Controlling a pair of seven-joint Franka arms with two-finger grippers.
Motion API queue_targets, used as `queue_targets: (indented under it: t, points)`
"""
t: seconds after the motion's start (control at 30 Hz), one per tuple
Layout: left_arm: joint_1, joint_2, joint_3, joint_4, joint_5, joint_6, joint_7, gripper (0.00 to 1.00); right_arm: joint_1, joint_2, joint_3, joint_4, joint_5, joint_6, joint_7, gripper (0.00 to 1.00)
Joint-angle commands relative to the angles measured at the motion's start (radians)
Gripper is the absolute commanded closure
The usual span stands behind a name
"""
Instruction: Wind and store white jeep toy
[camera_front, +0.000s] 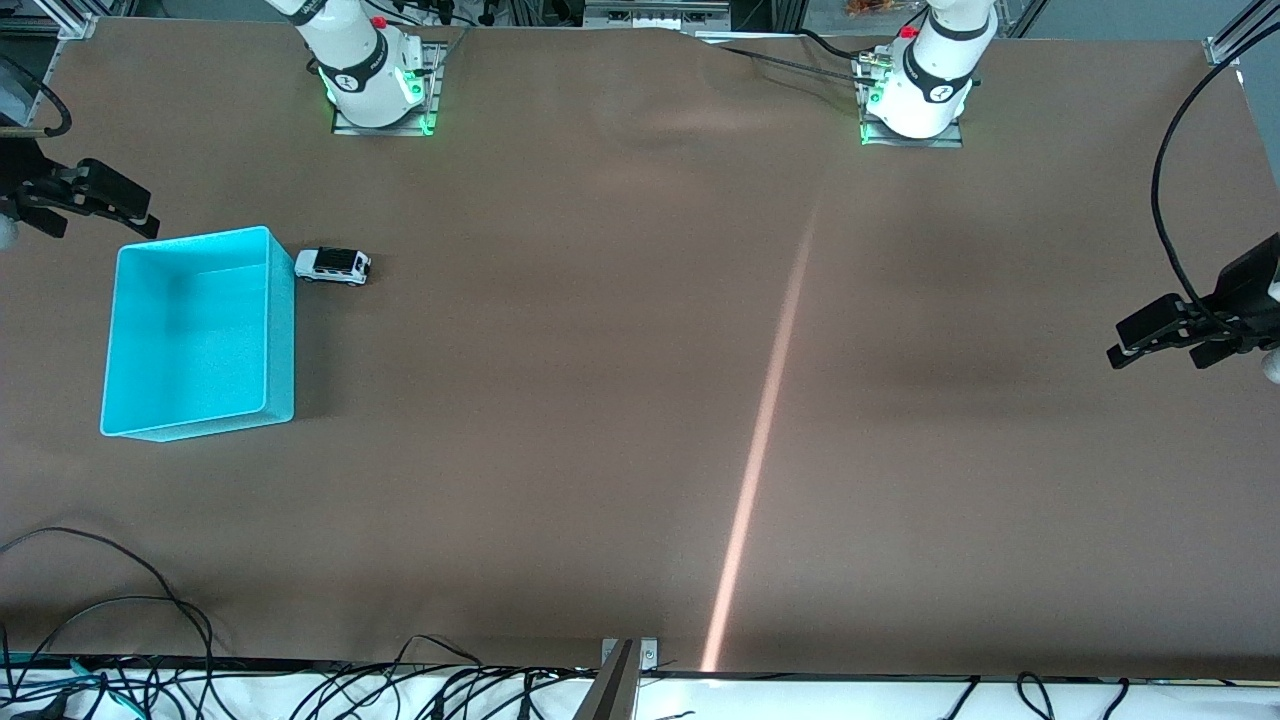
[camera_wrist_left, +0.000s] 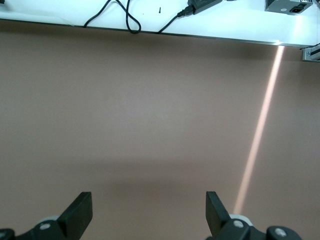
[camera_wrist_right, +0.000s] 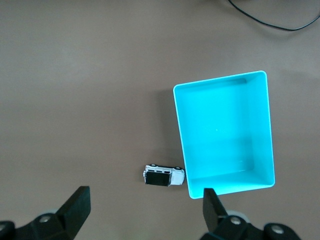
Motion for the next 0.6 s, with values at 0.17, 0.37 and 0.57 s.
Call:
queue_targets:
  t: [0.17,0.37,0.57]
  points:
    - [0.002,-0.001,-0.004,0.002,-0.019,-0.016,0.022,0.00,0.002,0.000,0.001,0.017,-0.005,-0.014,0.003,0.00]
    - [0.002,-0.004,-0.005,0.005,-0.018,-0.047,0.024,0.00,-0.003,0.003,-0.004,0.017,-0.015,-0.017,0.014,0.00]
    - [0.002,-0.007,-0.005,0.005,-0.018,-0.050,0.021,0.00,-0.009,0.004,-0.005,0.011,-0.015,-0.020,0.012,0.00]
